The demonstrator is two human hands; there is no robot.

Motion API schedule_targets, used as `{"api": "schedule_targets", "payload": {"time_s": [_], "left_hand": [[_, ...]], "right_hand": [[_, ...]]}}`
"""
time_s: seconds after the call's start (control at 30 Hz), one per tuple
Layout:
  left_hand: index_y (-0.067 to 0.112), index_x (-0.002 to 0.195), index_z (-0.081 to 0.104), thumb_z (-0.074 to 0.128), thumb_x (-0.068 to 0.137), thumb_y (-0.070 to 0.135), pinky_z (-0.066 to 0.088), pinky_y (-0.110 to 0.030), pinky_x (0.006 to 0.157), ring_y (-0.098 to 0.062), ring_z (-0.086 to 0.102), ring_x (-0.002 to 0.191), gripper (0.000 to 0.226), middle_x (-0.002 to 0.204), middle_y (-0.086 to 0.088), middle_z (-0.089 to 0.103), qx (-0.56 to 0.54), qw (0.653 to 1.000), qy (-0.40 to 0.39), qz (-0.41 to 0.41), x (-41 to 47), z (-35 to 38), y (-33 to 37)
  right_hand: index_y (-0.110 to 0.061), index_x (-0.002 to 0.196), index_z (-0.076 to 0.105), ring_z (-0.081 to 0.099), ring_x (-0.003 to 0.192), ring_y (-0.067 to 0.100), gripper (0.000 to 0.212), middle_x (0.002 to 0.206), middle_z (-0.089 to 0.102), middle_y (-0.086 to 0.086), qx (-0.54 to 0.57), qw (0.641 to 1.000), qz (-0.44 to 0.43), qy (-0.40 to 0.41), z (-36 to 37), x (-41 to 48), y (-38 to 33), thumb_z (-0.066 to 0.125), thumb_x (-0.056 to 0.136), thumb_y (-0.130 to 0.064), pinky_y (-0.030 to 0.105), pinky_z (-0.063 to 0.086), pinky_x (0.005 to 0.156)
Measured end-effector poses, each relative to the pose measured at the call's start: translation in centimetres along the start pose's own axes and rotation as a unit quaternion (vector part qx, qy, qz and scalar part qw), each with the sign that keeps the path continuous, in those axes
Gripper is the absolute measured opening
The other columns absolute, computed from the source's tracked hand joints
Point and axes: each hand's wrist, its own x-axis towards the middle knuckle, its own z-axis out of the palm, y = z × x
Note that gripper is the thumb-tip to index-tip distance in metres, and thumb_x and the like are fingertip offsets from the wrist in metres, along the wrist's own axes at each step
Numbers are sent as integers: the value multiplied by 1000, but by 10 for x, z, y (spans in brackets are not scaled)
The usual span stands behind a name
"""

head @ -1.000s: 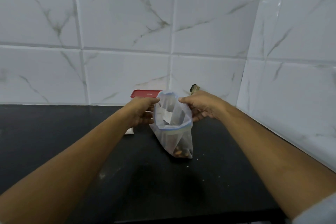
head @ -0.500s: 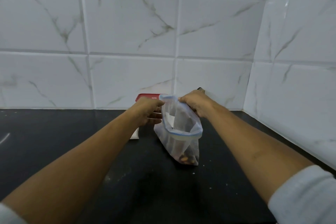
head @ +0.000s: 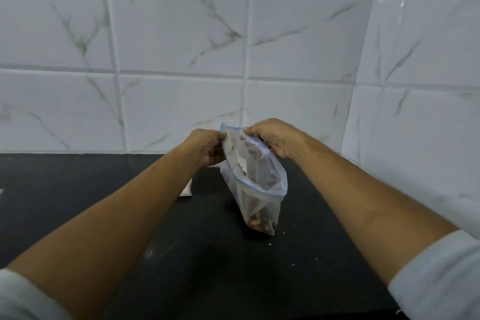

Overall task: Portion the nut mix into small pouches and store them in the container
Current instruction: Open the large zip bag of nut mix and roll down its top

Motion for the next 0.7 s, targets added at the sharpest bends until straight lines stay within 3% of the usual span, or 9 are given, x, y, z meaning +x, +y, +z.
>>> {"api": "schedule_targets", "payload": {"time_s": [0.07,0.23,0.33,0.4,0.5,0.57,0.7], "left_hand": [[0,112,64,58,102,12,54,-34,55,-22,67,71,17,86,-11,68,-4,1000,-1,-6,1,1,1],[-1,118,68,60,102,21,57,-41,59,-27,72,75,28,97,-15,74,-31,999,-26,-34,-1,-1,10],[7,98,72,62,101,29,55,-34,49,-24,71,55,24,79,-11,74,-27,998,-34,-48,-2,-9,15],[11,81,70,60,102,34,55,-36,59,-23,70,54,33,71,-7,73,-21,996,-49,-67,-1,-16,16],[11,63,66,55,104,34,51,-37,63,-21,65,48,48,61,-6,68,-29,993,-66,-92,1,-23,14],[8,58,69,58,103,32,52,-39,66,-24,67,54,51,63,-9,70,-20,991,-78,-109,0,-25,11],[6,83,73,63,100,27,57,-46,76,-29,69,79,28,85,-12,74,-9,991,-81,-104,1,-31,0]], "right_hand": [[6,110,69,68,68,24,20,91,72,18,25,1000,4,-2,-1,0,-2,67,98,-9,40,61,65],[1,97,70,68,67,23,12,83,72,16,52,998,-21,2,-3,3,-5,74,93,-10,38,59,67],[-1,89,67,62,50,14,15,65,66,8,89,996,13,-21,-5,-1,-6,64,100,-10,27,54,49],[-5,81,65,54,44,13,25,57,59,4,122,990,53,-42,-7,-4,-5,56,104,-10,25,48,43],[-8,77,62,49,47,14,32,60,54,2,176,977,104,-57,-10,-1,1,48,105,-11,27,47,46],[-7,79,63,53,48,14,32,60,56,2,210,968,125,-53,-8,2,5,45,105,-12,28,52,53],[-5,88,65,70,64,21,28,77,72,10,168,978,117,-48,-5,-2,13,48,107,-16,33,59,62]]}}
